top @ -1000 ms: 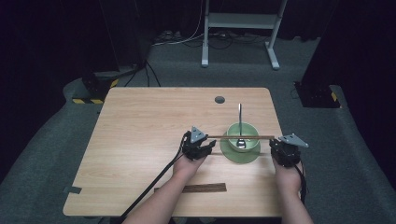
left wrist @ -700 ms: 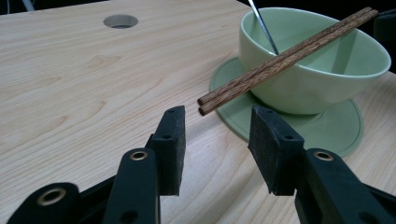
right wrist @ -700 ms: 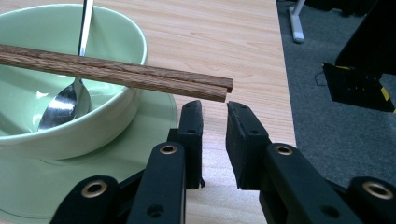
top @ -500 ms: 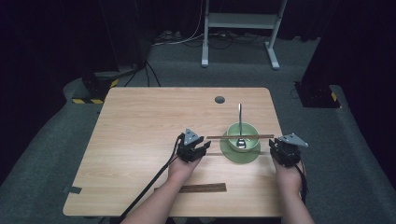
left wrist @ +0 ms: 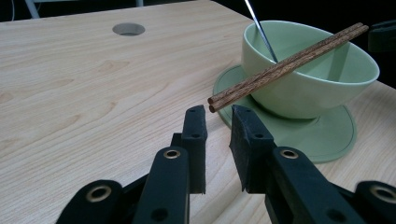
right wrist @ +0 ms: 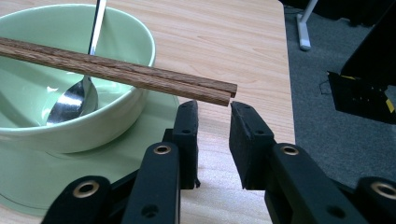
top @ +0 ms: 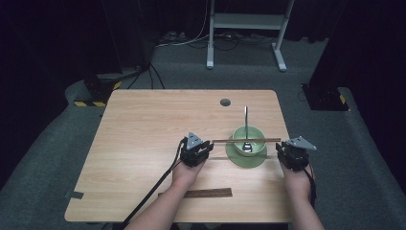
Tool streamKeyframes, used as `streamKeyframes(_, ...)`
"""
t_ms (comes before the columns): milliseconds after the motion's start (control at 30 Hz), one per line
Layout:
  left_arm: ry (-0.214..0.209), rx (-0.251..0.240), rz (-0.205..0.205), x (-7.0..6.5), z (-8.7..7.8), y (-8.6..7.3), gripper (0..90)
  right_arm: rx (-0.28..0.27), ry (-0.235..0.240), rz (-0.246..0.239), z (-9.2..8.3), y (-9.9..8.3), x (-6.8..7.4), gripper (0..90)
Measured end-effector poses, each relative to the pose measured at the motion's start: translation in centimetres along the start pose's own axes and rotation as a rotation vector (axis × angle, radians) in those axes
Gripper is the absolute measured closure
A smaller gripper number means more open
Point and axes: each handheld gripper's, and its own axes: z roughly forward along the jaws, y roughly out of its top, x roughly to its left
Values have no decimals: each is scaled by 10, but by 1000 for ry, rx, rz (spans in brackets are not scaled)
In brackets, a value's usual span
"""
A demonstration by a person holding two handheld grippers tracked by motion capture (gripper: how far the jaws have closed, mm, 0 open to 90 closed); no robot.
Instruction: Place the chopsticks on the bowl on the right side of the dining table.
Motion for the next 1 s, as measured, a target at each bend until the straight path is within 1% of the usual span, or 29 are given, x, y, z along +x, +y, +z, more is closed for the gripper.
streamKeyframes(267,0,6,5,-1,2,0,767,-4,-6,-1,0,0,0,690)
streamKeyframes(700,-3,5,3,-2,4,0,790,-1,-8,-6,1,0,0,696)
streamKeyframes(800,-1,11,6,-2,5,1,796,-2,-11,-5,1,0,-1,696)
streamKeyframes(867,-1,11,7,-3,5,1,790,-5,-12,-3,0,0,-1,696)
streamKeyframes(933,-1,13,4,-3,5,1,758,-6,-13,-1,0,1,-2,696)
streamKeyframes(1000,4,12,7,-3,3,0,753,-5,-13,-1,0,1,-2,697)
